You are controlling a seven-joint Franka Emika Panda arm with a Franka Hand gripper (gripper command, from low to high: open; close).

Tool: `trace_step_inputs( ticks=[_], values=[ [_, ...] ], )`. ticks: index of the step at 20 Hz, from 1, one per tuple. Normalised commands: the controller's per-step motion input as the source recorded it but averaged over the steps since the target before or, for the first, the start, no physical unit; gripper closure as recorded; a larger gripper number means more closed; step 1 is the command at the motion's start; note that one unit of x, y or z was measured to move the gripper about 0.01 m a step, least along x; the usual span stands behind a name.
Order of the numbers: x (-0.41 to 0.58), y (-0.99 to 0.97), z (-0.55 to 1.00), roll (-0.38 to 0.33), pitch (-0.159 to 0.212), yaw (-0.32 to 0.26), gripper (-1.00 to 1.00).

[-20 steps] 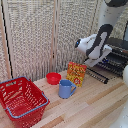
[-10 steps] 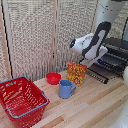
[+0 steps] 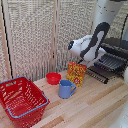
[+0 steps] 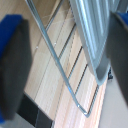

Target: Kindly position your hand close to the oven tray's handle. Softly yet firmly grasp the handle using your hand. Slowly and with caution, draw the tray out until it is fully stretched out.

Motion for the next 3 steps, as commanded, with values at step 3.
trace_step_inputs(
  ticks=[3],
  values=[
    [0.179,0.10,0.51,0.085,-0.002,-0.055,-1.00]
  ],
)
